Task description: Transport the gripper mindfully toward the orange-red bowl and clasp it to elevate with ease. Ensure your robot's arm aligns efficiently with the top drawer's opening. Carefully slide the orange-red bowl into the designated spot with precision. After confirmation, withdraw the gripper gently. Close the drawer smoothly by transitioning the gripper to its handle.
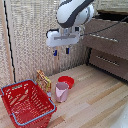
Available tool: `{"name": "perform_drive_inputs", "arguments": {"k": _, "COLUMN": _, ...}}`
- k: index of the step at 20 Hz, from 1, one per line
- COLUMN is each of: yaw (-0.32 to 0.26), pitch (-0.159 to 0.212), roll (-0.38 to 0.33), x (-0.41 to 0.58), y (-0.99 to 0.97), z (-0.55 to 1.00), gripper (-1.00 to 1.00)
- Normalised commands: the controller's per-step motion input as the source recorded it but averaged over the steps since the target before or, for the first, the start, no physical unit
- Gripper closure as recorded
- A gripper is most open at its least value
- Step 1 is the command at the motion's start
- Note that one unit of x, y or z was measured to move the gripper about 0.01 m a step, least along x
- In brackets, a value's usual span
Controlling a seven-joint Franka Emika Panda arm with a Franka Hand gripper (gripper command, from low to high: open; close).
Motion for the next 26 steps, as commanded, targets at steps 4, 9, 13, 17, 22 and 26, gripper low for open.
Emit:
{"name": "perform_drive_inputs", "arguments": {"k": 4, "yaw": -0.096, "pitch": 0.0, "roll": 0.022, "x": -0.029, "y": -0.57, "z": -0.23, "gripper": -1.0}}
{"name": "perform_drive_inputs", "arguments": {"k": 9, "yaw": -0.095, "pitch": 0.0, "roll": 0.028, "x": -0.091, "y": -0.69, "z": -0.27, "gripper": -1.0}}
{"name": "perform_drive_inputs", "arguments": {"k": 13, "yaw": -0.08, "pitch": 0.001, "roll": 0.006, "x": -0.089, "y": -0.57, "z": -0.27, "gripper": -1.0}}
{"name": "perform_drive_inputs", "arguments": {"k": 17, "yaw": -0.047, "pitch": 0.0, "roll": 0.0, "x": -0.081, "y": -0.42, "z": -0.33, "gripper": -1.0}}
{"name": "perform_drive_inputs", "arguments": {"k": 22, "yaw": -0.048, "pitch": 0.0, "roll": -0.001, "x": -0.08, "y": -0.3, "z": -0.34, "gripper": -1.0}}
{"name": "perform_drive_inputs", "arguments": {"k": 26, "yaw": -0.043, "pitch": 0.0, "roll": -0.018, "x": -0.003, "y": -0.16, "z": -0.36, "gripper": -1.0}}
